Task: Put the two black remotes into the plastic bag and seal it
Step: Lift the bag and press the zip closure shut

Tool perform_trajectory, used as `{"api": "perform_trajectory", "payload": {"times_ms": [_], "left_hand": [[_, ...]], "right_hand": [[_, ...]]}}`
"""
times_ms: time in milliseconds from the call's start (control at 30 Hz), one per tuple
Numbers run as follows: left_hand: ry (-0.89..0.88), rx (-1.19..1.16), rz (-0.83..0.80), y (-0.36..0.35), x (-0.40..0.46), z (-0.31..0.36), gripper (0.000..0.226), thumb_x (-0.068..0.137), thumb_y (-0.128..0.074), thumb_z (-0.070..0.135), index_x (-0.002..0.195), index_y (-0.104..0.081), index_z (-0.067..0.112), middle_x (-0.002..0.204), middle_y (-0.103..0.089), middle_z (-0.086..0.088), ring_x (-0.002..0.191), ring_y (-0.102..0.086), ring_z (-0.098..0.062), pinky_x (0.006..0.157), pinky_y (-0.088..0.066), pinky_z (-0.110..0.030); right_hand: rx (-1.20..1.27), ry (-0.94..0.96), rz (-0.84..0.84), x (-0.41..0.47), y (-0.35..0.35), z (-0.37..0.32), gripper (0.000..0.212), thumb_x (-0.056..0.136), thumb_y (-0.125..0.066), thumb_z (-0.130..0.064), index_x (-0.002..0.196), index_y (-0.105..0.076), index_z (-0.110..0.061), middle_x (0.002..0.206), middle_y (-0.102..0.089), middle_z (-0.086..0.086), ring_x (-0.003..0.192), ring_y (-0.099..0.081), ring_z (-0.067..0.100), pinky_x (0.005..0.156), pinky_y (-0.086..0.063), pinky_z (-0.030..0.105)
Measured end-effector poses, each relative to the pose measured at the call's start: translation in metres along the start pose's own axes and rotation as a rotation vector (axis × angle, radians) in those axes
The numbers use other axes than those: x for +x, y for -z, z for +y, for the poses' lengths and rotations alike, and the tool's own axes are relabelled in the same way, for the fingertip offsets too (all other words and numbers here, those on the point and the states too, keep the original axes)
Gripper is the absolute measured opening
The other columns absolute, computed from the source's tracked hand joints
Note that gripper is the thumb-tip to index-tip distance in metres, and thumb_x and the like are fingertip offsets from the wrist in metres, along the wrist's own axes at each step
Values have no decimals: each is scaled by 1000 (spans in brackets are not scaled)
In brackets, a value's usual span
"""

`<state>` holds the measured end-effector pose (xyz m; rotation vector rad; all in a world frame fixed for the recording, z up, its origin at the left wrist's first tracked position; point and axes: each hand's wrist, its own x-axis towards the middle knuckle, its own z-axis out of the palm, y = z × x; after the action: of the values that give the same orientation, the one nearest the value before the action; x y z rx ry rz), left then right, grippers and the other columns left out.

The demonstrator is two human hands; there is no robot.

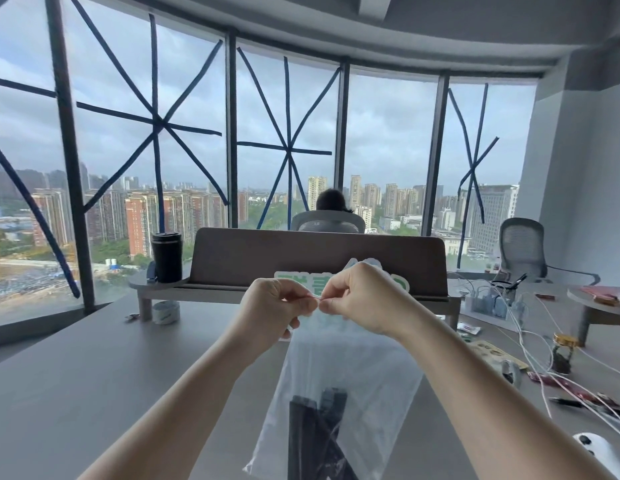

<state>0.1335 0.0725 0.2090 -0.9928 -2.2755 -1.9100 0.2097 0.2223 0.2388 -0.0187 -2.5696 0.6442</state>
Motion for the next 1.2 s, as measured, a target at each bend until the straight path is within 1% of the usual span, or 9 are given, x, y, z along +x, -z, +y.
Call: {"api": "perform_trajectory", "payload": {"times_ms": [233,333,400,500,567,700,867,1033,1200], "left_hand": [[-24,9,28,3,0,-4,5,76,-72,8,72,-71,6,60,-64,0,43,-47,-11,37,-38,-20],[-37,30,30,2,1,-4,6,76,-71,7,71,-71,8,63,-63,-2,42,-47,-10,37,-38,-20],[-51,36,37,2,2,-5,7,76,-71,6,69,-70,8,63,-61,-4,41,-46,-8,38,-38,-18],[-75,52,78,-1,2,-8,10,76,-71,5,66,-69,8,61,-59,-1,40,-43,-5,41,-36,-15],[-94,85,143,-3,1,-11,15,76,-71,5,63,-67,11,53,-56,8,41,-43,-2,45,-36,-16],[-111,79,269,1,0,-19,17,78,-69,6,63,-66,14,53,-57,7,47,-44,-10,51,-39,-26],[-105,26,355,17,2,-32,20,77,-68,3,62,-67,17,47,-60,16,43,-44,-6,54,-40,-28],[-84,-28,387,31,4,-43,20,78,-67,2,62,-67,14,39,-54,12,38,-39,-9,53,-35,-27],[-84,-39,417,39,0,-47,17,78,-66,1,65,-67,11,43,-55,7,36,-37,-11,47,-35,-24]], "right_hand": [[-73,33,61,-4,-3,-5,9,81,-74,-37,82,-79,-29,46,-56,-25,55,-50,0,55,-39,24],[-50,25,54,-5,-4,-6,10,82,-73,-33,79,-78,-25,45,-54,-17,54,-50,-2,52,-36,13],[-18,26,48,-4,-5,-5,10,83,-73,-30,76,-77,-22,47,-54,-16,51,-50,-3,54,-39,15],[-23,28,52,-4,-11,-5,12,85,-70,-29,77,-74,-22,51,-52,-14,52,-48,0,59,-44,27],[-80,40,67,-6,-15,-4,13,88,-66,-33,81,-72,-23,56,-52,-13,59,-52,5,65,-48,31],[-177,26,90,-14,-15,9,15,91,-60,-35,86,-70,-25,73,-60,-13,80,-64,19,74,-52,35],[-251,13,97,-29,-12,35,15,93,-56,-33,87,-66,-24,80,-59,-14,79,-57,15,72,-44,31],[-300,7,127,-40,-10,49,14,94,-55,-33,88,-64,-25,81,-55,-15,77,-53,13,71,-43,30],[-324,13,131,-46,-8,49,15,94,-53,-33,87,-64,-24,83,-59,-14,78,-55,15,70,-42,30]]}}
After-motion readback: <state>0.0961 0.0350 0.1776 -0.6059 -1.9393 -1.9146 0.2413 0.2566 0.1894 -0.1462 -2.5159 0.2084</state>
